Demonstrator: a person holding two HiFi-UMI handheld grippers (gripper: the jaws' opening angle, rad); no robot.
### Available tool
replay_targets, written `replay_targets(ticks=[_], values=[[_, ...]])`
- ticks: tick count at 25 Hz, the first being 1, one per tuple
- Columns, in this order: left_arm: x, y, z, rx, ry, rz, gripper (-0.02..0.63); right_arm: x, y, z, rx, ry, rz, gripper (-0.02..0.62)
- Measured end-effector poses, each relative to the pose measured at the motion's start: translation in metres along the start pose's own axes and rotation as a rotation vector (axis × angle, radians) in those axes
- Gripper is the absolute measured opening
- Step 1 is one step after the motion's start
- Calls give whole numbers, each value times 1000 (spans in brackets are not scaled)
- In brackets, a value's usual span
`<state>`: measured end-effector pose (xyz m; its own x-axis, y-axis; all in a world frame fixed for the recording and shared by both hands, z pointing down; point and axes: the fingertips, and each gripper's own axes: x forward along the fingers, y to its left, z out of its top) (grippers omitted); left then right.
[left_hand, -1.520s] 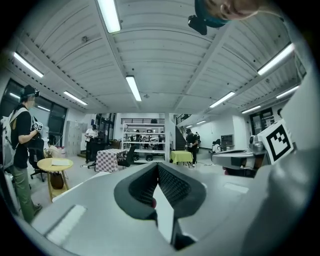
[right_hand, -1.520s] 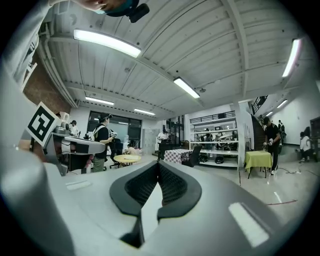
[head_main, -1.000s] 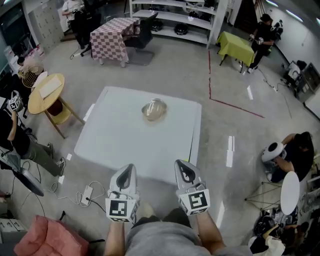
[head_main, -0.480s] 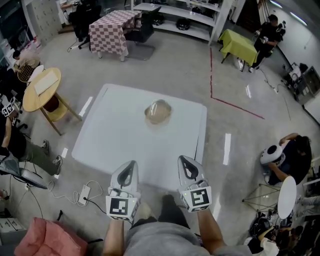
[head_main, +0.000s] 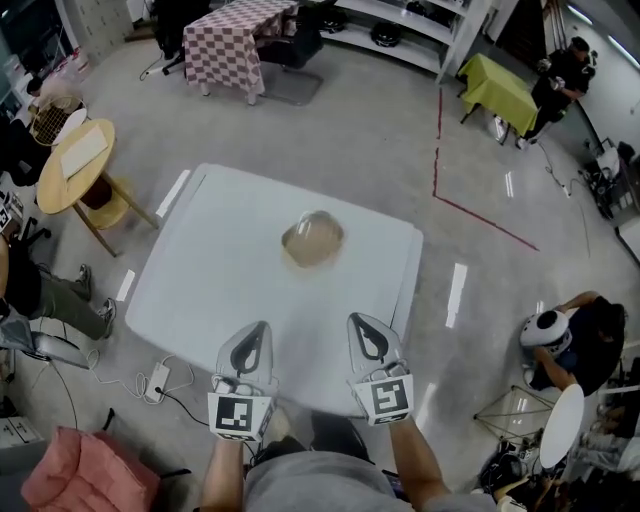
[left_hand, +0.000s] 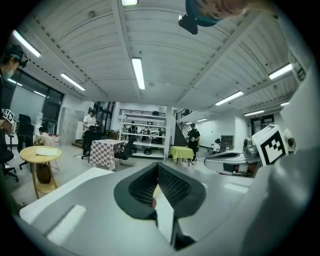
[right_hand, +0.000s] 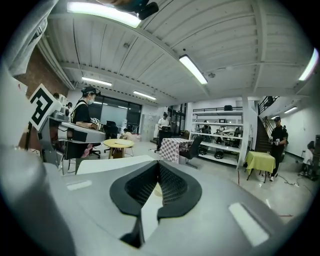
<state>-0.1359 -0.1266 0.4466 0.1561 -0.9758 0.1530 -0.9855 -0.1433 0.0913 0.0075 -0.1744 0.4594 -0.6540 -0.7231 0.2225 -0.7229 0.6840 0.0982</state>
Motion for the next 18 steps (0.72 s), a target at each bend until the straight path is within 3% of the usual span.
replay_targets(ticks=[7, 18], values=[[47, 17, -44, -35, 89, 57, 12, 56, -22, -41, -6, 71, 77, 3], [103, 33, -93, -83, 142, 75, 12, 121, -37, -98, 8, 155, 142, 5]])
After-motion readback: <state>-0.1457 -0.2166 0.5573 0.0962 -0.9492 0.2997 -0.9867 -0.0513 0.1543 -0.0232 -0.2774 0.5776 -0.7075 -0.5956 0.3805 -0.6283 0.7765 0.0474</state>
